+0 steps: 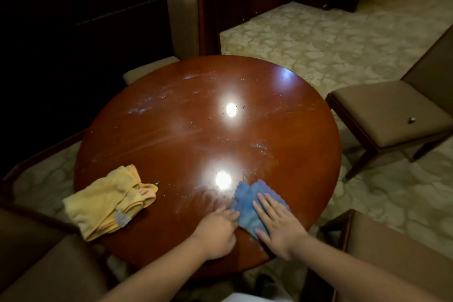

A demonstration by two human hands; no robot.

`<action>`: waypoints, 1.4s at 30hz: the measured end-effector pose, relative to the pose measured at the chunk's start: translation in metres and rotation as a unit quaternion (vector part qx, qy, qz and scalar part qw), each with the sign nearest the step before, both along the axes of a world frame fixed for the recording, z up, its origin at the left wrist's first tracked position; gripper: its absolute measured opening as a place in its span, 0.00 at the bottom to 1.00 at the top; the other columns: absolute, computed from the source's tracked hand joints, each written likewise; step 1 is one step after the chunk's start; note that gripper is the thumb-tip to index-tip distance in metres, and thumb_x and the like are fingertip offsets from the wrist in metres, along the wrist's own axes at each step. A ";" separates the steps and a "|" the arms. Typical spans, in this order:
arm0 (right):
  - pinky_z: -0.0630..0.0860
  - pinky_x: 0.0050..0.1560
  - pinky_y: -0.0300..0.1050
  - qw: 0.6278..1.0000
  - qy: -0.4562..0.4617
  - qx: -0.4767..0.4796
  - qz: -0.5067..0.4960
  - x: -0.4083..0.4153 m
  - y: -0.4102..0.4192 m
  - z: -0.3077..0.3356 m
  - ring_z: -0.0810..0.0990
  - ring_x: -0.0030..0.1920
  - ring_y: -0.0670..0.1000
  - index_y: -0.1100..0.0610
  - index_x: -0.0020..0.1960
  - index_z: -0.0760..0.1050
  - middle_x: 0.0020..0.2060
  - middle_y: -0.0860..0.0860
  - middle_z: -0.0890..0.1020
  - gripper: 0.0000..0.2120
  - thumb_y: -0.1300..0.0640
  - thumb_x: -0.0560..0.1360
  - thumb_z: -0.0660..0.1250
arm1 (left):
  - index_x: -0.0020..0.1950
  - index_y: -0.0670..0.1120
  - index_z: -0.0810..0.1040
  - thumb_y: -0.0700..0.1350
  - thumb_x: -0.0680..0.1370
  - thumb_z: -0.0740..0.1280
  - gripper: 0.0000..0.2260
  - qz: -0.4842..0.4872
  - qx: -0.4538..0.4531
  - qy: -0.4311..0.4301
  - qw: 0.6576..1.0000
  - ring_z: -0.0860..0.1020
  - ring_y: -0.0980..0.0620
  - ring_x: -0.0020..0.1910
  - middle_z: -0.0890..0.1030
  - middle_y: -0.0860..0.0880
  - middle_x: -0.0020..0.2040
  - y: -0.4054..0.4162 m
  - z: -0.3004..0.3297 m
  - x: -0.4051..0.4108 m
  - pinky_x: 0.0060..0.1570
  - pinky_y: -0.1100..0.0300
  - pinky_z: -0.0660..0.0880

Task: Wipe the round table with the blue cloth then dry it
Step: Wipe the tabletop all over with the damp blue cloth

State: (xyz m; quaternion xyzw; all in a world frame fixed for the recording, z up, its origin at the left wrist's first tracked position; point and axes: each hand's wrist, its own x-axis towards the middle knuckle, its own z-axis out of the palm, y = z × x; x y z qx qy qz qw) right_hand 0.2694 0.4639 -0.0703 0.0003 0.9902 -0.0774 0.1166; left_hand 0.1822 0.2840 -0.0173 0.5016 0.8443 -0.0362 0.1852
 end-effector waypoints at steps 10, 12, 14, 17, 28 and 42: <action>0.82 0.44 0.45 0.992 0.103 -0.068 0.040 -0.035 0.018 0.014 0.83 0.51 0.54 0.55 0.52 0.81 0.53 0.53 0.84 0.14 0.49 0.74 0.63 | 0.65 0.43 0.75 0.42 0.77 0.59 0.17 0.041 0.010 0.021 0.999 0.69 0.50 0.68 0.72 0.47 0.69 0.001 -0.003 -0.019 0.74 0.58 0.54; 0.79 0.42 0.45 0.992 0.102 -0.073 0.025 -0.036 0.015 0.021 0.82 0.49 0.54 0.56 0.51 0.79 0.50 0.52 0.83 0.12 0.50 0.78 0.61 | 0.63 0.44 0.76 0.43 0.77 0.60 0.15 0.047 0.023 0.028 0.998 0.71 0.50 0.66 0.74 0.48 0.66 0.001 -0.004 -0.019 0.72 0.61 0.52; 0.71 0.38 0.45 0.993 0.093 -0.072 0.006 -0.036 0.014 0.028 0.80 0.45 0.55 0.55 0.50 0.76 0.46 0.51 0.82 0.13 0.49 0.80 0.57 | 0.59 0.45 0.76 0.45 0.78 0.61 0.12 0.060 0.030 0.026 0.997 0.73 0.50 0.62 0.78 0.48 0.61 0.001 -0.005 -0.018 0.71 0.61 0.52; 0.68 0.39 0.47 0.995 0.053 -0.088 0.012 -0.032 0.011 0.041 0.79 0.43 0.56 0.55 0.47 0.74 0.43 0.53 0.81 0.13 0.47 0.81 0.56 | 0.57 0.49 0.76 0.52 0.78 0.54 0.15 0.082 0.043 0.017 0.996 0.76 0.47 0.59 0.80 0.48 0.56 -0.001 -0.008 -0.015 0.70 0.57 0.62; 0.73 0.35 0.40 0.992 0.034 -0.009 0.120 -0.001 -0.003 0.024 0.78 0.39 0.49 0.49 0.43 0.77 0.42 0.46 0.77 0.19 0.34 0.64 0.62 | 0.36 0.51 0.79 0.47 0.66 0.56 0.11 0.004 0.099 -0.004 0.995 0.80 0.57 0.36 0.81 0.56 0.37 -0.029 -0.012 -0.013 0.45 0.63 0.79; 0.53 0.74 0.47 0.995 -0.002 -0.059 0.083 -0.009 0.006 0.021 0.66 0.72 0.54 0.58 0.73 0.65 0.70 0.53 0.69 0.28 0.45 0.82 0.41 | 0.78 0.45 0.45 0.53 0.84 0.46 0.26 0.115 -0.025 0.007 0.993 0.42 0.54 0.77 0.44 0.48 0.79 0.005 -0.008 0.012 0.74 0.56 0.39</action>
